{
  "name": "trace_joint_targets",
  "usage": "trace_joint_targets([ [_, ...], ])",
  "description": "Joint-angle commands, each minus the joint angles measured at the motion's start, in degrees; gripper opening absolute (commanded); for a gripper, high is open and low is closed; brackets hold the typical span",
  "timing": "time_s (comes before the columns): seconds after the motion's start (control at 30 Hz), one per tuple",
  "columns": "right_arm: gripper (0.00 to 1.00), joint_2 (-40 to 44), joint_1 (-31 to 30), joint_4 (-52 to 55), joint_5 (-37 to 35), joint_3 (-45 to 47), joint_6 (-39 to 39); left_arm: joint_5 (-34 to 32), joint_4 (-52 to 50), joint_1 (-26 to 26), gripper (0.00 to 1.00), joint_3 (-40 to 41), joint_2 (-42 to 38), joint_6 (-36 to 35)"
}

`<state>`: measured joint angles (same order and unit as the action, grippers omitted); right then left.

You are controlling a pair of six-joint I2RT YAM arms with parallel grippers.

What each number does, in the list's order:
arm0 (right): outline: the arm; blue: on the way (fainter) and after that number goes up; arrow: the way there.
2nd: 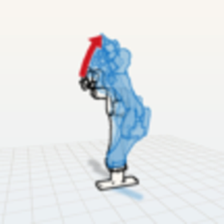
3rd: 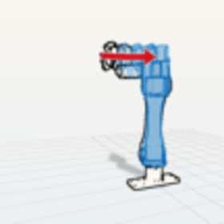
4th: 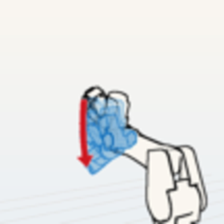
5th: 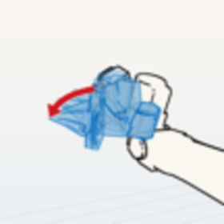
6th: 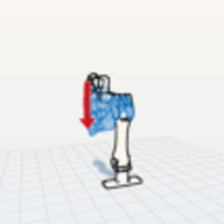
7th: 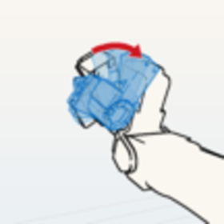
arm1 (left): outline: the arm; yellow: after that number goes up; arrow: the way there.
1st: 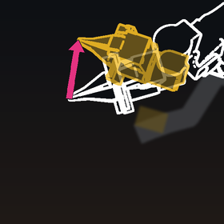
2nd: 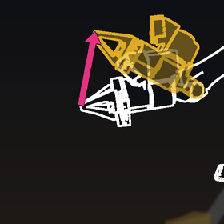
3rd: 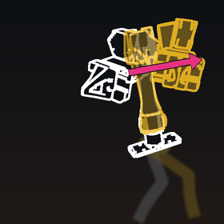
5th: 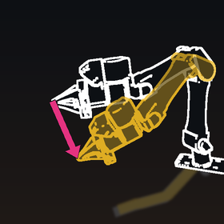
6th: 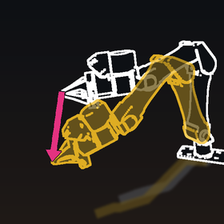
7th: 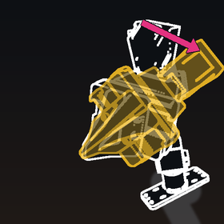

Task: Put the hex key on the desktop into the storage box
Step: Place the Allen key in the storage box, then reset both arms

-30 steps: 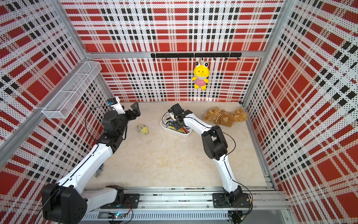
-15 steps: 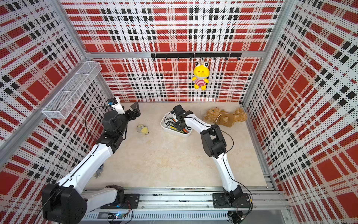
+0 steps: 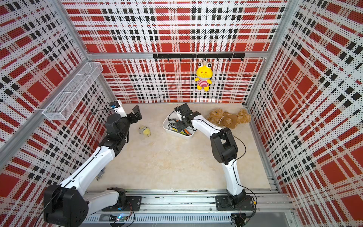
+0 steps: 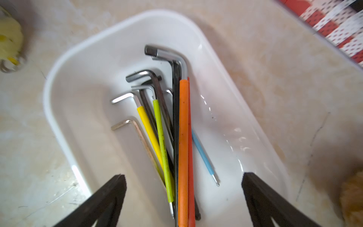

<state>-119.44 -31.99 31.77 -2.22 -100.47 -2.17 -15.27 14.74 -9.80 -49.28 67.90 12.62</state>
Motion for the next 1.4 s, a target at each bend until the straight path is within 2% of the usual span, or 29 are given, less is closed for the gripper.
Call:
trace_joint_targets([
  [0.0,1.0,10.4,1.0,-7.4,0.4,5.0,1.8,-4.0,5.3,1.7,0.99,3.0,0.3,-4.1],
  [0.17,1.0,26.7,4.3,-18.3,-0.6,20.3,3.2,-9.6,9.6,2.8,0.99,8.1,0.1,-7.3],
  [0.27,1.0,34.1,7.9,-24.6,-2.1,30.9,3.9,-10.7,12.6,3.8,0.99,12.0,-0.1,-6.4],
  [0.47,1.0,43.1,18.8,-27.9,-1.3,45.5,6.9,-10.3,23.9,6.4,0.99,22.3,3.4,-3.9],
  [0.63,1.0,48.5,23.0,-27.9,-1.3,54.7,6.9,-7.6,34.0,7.8,0.97,28.4,7.1,-3.6],
  [0.8,1.0,46.5,26.0,-27.9,-1.3,61.2,6.9,-5.1,42.7,8.3,0.97,32.7,10.0,-4.8],
  [0.83,1.0,45.4,26.1,-48.5,-8.3,62.6,6.3,-5.0,44.5,8.4,0.97,33.6,10.5,-4.8],
  [0.87,1.0,44.3,26.2,-53.1,-10.6,63.9,5.8,-4.9,46.9,8.3,0.98,34.9,11.2,-4.7],
  [0.9,1.0,43.0,26.3,-55.0,-10.7,64.9,5.9,-4.5,49.7,8.4,0.99,35.7,11.6,-4.7],
  [1.1,1.0,37.4,26.7,-65.5,-12.1,71.1,6.4,-3.6,49.4,8.4,0.99,35.2,12.3,-6.3],
  [1.17,1.0,36.5,27.0,-72.6,-12.0,74.2,5.4,-3.6,49.2,8.4,0.99,34.8,12.6,-6.5],
  [1.27,1.0,32.7,27.7,-81.2,-10.8,79.2,4.7,-3.3,49.2,8.4,0.99,34.7,12.7,-7.2],
  [1.3,1.0,32.2,28.5,-87.5,-7.4,79.9,4.6,-3.1,49.4,8.4,0.99,34.7,12.7,-7.6],
  [1.33,1.0,33.1,29.5,-85.0,-5.5,79.5,5.5,-2.8,50.0,8.3,0.99,34.9,12.8,-7.9],
  [1.37,1.0,32.5,29.9,-87.1,-4.6,80.4,5.6,-2.4,52.9,8.3,0.99,36.2,13.4,-8.7],
])
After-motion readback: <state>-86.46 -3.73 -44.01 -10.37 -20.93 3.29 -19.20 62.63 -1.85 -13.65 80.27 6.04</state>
